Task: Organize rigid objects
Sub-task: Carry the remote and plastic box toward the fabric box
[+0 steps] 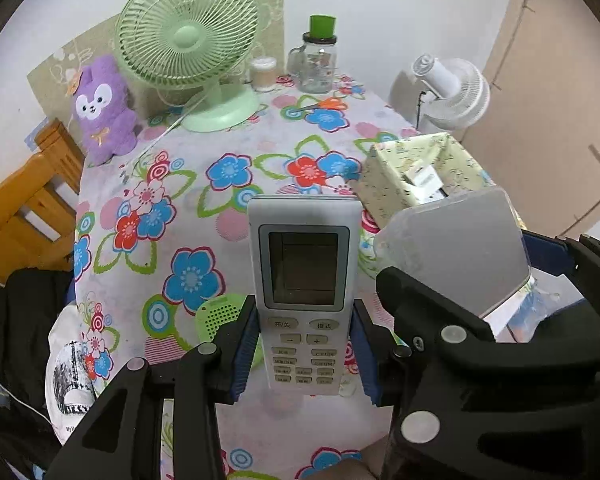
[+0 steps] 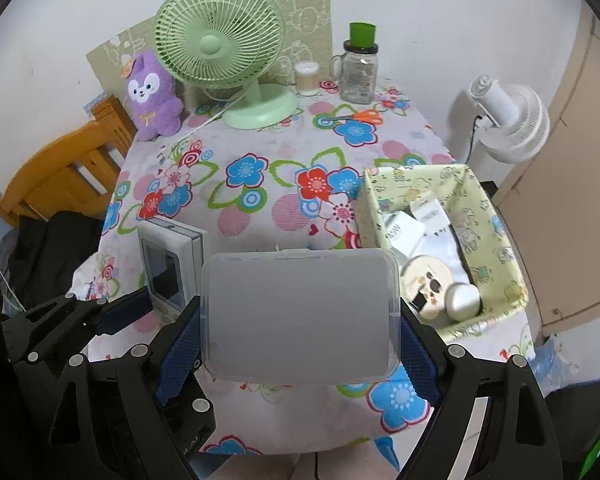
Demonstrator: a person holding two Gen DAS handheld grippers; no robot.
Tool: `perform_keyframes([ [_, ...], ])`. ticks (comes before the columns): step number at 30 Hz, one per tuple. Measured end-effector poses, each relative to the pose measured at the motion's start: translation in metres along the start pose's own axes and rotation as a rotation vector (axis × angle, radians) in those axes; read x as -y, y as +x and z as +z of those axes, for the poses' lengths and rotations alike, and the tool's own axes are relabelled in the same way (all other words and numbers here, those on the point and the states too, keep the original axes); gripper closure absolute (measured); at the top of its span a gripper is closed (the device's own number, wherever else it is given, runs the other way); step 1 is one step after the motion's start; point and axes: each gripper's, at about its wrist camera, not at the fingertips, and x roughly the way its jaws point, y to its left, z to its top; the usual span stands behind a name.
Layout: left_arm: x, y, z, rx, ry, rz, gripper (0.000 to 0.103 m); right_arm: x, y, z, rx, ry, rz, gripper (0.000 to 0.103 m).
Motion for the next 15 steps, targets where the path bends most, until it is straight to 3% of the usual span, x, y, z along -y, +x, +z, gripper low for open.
perform_keyframes([
  [15,0.039,-0.006,0.017,0.046,-0.021,0.045,0.058,0.037,-0.016,0.008,0.049,-0.041,0.027,0.013],
])
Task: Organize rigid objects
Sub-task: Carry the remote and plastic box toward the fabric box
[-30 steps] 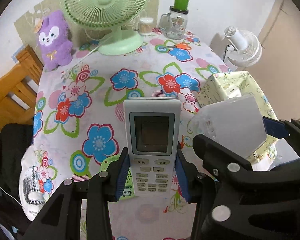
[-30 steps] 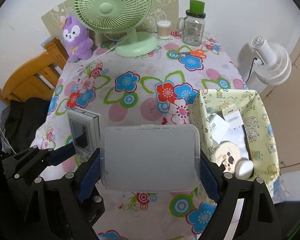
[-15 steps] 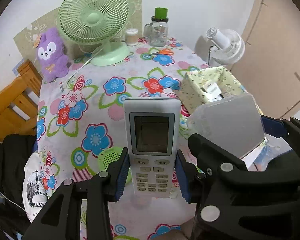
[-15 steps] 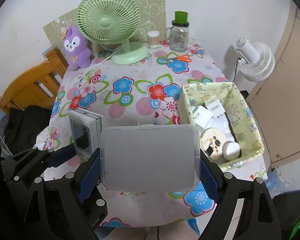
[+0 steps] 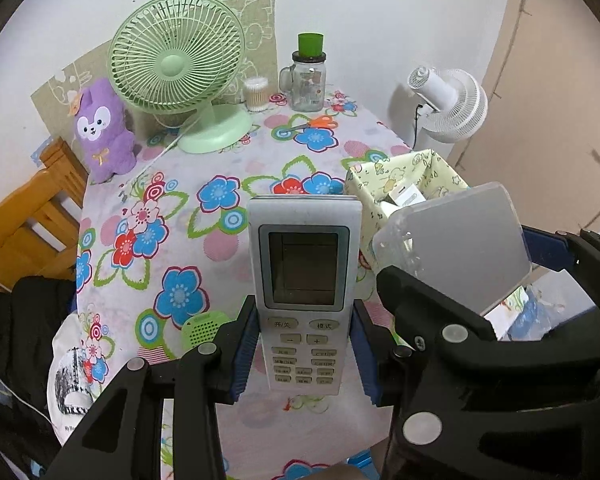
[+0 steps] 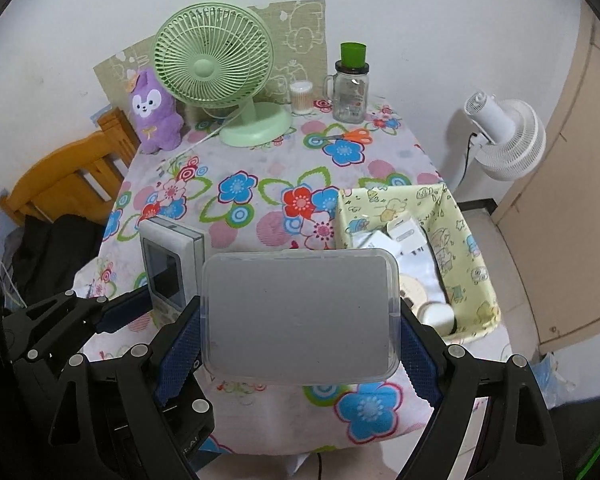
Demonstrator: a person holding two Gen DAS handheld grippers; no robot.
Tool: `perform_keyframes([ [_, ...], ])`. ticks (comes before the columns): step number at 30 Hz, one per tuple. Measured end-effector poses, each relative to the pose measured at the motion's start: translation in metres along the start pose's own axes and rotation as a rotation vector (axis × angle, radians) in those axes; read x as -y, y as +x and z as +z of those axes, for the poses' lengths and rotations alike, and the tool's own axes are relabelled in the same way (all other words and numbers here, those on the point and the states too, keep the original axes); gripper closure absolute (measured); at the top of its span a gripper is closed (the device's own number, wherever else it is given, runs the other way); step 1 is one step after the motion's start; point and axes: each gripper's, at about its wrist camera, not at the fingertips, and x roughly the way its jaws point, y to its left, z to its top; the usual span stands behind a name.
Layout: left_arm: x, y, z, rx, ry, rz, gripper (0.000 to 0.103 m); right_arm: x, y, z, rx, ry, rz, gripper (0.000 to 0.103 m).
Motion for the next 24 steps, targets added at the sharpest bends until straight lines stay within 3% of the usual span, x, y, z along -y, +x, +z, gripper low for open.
perform_keyframes([
  [11,0.039,0.014,0.028,-0.001,-0.088,0.022,0.058,0.050,0.008,0.027,-0.007,-0.100,0.059,0.013],
  [24,0.082,0.039,0.052,-0.007,-0.156,-0.009,0.058,0.119,0.026,0.042,-0.023,-0.144,0.053,0.014],
])
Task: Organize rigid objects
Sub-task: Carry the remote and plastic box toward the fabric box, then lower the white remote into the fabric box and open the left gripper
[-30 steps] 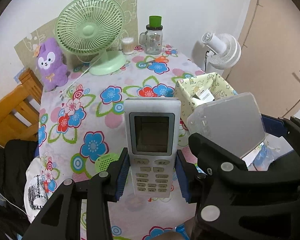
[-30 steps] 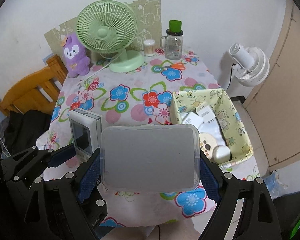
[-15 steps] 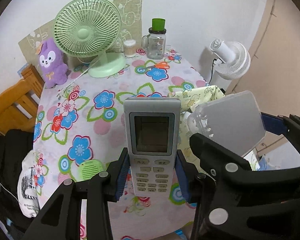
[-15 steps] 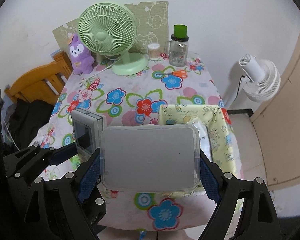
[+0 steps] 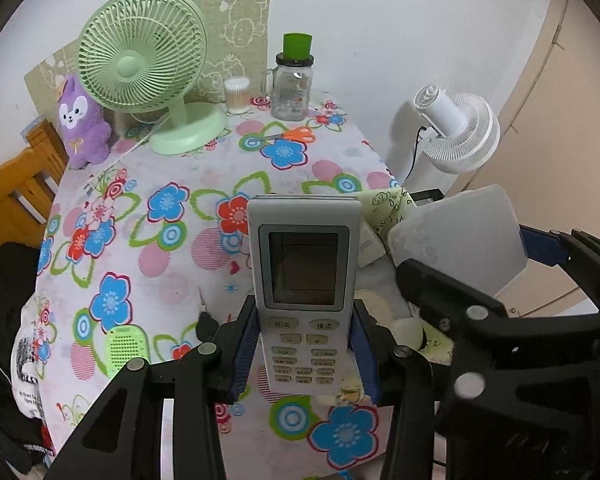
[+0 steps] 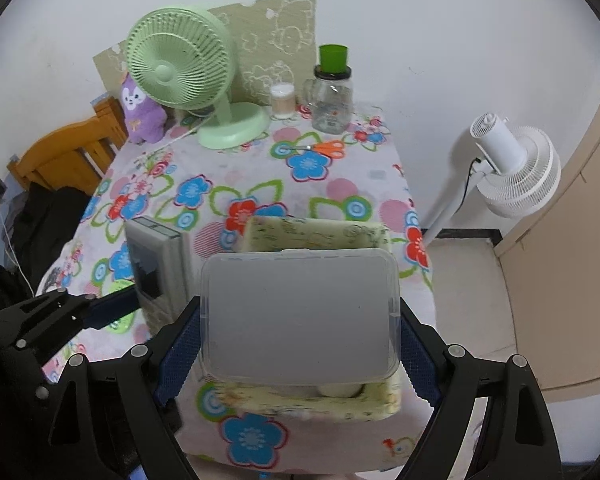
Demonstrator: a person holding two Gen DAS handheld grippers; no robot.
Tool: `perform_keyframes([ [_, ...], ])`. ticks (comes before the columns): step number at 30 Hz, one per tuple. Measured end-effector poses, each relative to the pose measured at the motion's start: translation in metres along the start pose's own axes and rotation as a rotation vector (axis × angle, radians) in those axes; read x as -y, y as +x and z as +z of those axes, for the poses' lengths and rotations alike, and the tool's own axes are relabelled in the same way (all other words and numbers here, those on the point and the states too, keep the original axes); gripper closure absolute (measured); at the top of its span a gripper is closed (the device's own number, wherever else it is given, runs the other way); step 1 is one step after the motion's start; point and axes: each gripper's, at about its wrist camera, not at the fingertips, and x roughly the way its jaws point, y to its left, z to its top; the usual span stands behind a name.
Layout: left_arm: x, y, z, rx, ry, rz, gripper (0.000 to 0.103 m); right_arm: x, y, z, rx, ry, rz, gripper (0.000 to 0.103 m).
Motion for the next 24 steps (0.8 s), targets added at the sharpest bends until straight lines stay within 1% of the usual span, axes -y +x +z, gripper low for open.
perform_keyframes([
  [7,0.014,0.020,0.003,-0.042,-0.009,-0.014,0.058,0.025,0.015,-0.003,-0.034,0.007,0.018,0.014],
  [11,0.028,0.031,0.006,-0.058,0.032,0.017,0.058,0.035,0.023,-0.006,-0.055,0.010,0.026,0.014],
  [14,0.035,0.037,0.009,-0.079,0.027,-0.012,0.058,0.046,0.028,-0.007,-0.070,0.030,0.036,0.014],
  [18,0.046,0.043,0.012,-0.095,0.044,-0.027,0.058,0.059,0.031,-0.007,-0.074,0.049,0.034,0.014],
  [21,0.052,0.057,0.012,-0.129,0.050,-0.036,0.058,0.068,0.036,-0.007,-0.079,0.066,0.033,0.014],
  [24,0.056,0.074,0.008,-0.183,0.048,-0.034,0.058,0.075,0.042,-0.009,-0.087,0.070,0.023,0.014],
])
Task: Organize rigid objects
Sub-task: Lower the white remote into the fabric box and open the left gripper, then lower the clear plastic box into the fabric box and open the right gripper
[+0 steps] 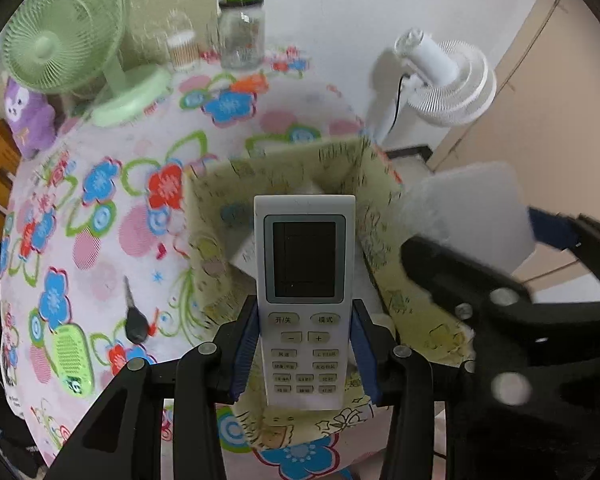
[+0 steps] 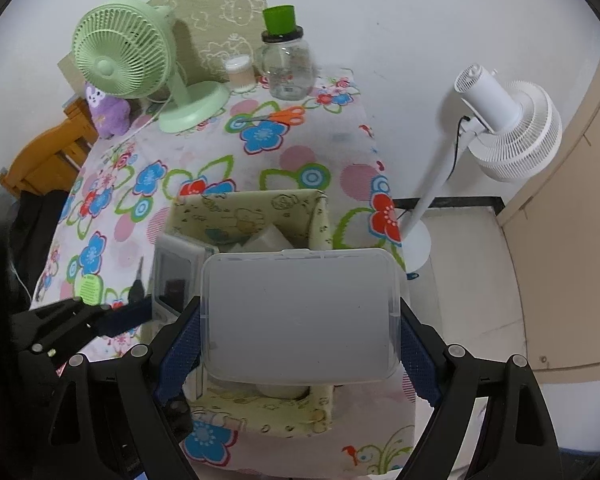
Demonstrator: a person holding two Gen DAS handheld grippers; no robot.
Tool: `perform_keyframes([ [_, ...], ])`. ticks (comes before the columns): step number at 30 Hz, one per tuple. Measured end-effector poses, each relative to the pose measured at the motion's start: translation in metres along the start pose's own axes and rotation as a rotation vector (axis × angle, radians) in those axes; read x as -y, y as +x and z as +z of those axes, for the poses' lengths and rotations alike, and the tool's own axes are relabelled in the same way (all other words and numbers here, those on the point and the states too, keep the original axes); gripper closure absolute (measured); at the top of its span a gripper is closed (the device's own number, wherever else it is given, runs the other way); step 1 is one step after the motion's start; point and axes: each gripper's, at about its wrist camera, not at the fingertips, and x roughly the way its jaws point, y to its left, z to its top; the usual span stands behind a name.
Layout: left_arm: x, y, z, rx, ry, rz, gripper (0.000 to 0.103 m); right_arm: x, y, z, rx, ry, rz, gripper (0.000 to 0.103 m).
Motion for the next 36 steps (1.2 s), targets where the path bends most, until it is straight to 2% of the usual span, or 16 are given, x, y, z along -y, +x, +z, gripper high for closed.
perform_keyframes([
  [10,-0.002,0.042,-0.004,-0.104,-0.018,0.037,0.058,0.010,0.022,-0.005,-0.054,0.000,-0.002,0.014],
  [18,0.005,0.049,-0.004,-0.098,0.019,0.057,0.056,0.016,0.034,-0.009,-0.081,0.015,-0.023,0.014],
  [19,0.005,0.049,-0.003,-0.100,0.019,0.049,0.051,0.016,0.033,-0.009,-0.081,0.018,-0.021,0.014],
  [20,0.005,0.048,-0.002,-0.099,0.022,0.043,0.040,0.016,0.033,-0.009,-0.081,0.019,-0.021,0.014],
  [25,0.001,0.027,0.000,-0.064,0.031,0.022,0.027,0.011,0.030,-0.007,-0.069,0.013,-0.022,0.014],
  [26,0.000,0.022,0.000,-0.054,0.034,0.032,0.021,0.010,0.028,-0.006,-0.065,0.013,-0.021,0.014],
  [28,-0.002,0.008,0.000,-0.025,0.046,0.043,0.020,0.007,0.026,-0.004,-0.055,0.011,-0.017,0.014],
  [31,-0.010,-0.009,-0.002,0.017,0.042,0.093,0.008,0.000,0.022,0.000,-0.043,0.001,-0.004,0.014],
  [36,-0.034,-0.019,-0.009,0.029,0.015,0.135,0.007,-0.016,0.021,0.005,-0.035,-0.024,0.011,0.014],
])
